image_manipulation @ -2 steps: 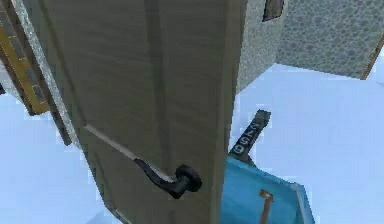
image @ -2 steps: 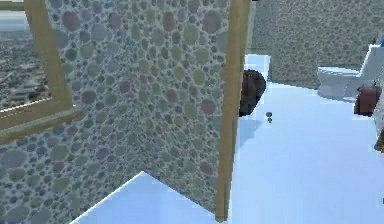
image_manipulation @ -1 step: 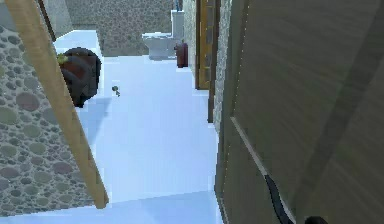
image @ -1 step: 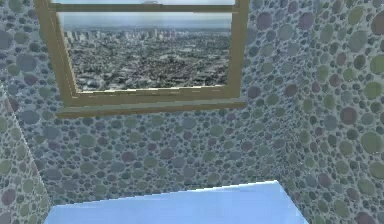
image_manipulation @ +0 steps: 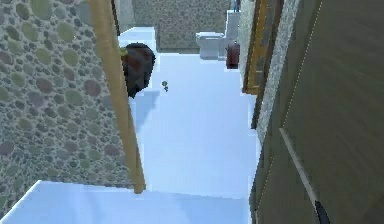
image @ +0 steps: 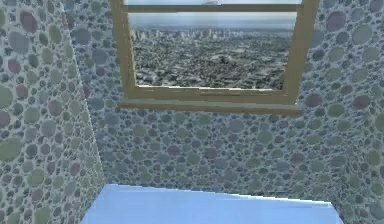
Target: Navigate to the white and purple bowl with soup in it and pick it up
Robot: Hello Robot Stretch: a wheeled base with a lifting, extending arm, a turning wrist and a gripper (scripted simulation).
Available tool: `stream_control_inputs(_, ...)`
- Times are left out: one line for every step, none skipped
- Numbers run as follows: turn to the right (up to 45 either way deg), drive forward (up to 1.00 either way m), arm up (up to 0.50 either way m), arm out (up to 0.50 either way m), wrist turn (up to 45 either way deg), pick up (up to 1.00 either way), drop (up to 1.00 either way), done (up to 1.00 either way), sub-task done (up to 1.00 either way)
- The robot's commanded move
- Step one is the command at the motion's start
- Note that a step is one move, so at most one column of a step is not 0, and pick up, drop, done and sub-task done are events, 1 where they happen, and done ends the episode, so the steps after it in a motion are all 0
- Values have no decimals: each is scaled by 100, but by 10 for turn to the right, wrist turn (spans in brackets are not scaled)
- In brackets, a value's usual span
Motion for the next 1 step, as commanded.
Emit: stream_control_inputs(0, 15, 0, 0, 0, 0, 0, 0, 0)
